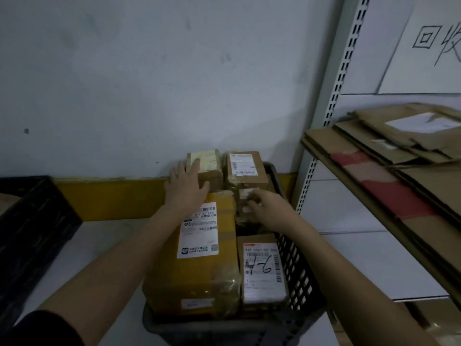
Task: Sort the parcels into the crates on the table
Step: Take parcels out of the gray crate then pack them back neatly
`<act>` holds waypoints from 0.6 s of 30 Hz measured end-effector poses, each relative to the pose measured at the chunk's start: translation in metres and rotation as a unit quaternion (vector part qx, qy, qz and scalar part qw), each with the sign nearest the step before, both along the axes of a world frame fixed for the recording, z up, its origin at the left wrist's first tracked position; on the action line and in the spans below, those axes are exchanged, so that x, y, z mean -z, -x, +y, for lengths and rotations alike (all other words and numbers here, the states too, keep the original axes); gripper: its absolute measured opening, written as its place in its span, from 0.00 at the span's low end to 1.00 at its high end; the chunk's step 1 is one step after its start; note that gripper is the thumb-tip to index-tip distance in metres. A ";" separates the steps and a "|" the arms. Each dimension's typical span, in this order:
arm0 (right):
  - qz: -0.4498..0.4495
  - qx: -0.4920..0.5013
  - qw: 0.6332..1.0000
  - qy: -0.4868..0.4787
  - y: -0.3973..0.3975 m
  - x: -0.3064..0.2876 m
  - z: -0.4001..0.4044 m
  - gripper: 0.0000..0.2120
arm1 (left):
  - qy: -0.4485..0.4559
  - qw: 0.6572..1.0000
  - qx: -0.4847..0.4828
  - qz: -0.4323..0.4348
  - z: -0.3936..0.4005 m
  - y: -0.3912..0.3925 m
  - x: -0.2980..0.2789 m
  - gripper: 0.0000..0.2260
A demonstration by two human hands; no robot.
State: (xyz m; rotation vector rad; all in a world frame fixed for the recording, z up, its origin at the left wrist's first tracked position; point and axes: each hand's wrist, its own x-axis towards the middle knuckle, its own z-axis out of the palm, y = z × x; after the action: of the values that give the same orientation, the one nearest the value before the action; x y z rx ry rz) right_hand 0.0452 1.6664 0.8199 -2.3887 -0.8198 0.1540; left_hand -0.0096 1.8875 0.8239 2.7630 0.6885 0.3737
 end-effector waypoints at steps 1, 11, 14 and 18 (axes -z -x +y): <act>0.022 -0.025 0.998 0.053 0.005 0.001 -0.003 0.12 | -0.016 1.000 0.004 -0.005 -0.006 0.004 -0.007 0.32; 0.125 -0.127 0.978 0.105 0.023 0.026 -0.015 0.14 | -0.052 0.981 0.111 0.153 -0.069 0.052 0.014 0.31; 0.121 -0.135 0.977 0.113 0.020 0.028 -0.017 0.15 | -0.080 0.981 0.111 0.136 -0.072 0.055 0.022 0.32; 0.119 -0.185 0.956 0.192 0.024 0.029 -0.010 0.18 | -0.080 0.986 0.105 0.097 -0.074 0.065 0.031 0.36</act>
State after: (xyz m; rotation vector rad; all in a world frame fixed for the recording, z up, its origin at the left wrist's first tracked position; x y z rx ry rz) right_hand 0.0210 1.6567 0.7907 -2.4688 -1.1979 0.8025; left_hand -0.0744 1.8132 0.7931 3.0168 0.4171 0.1196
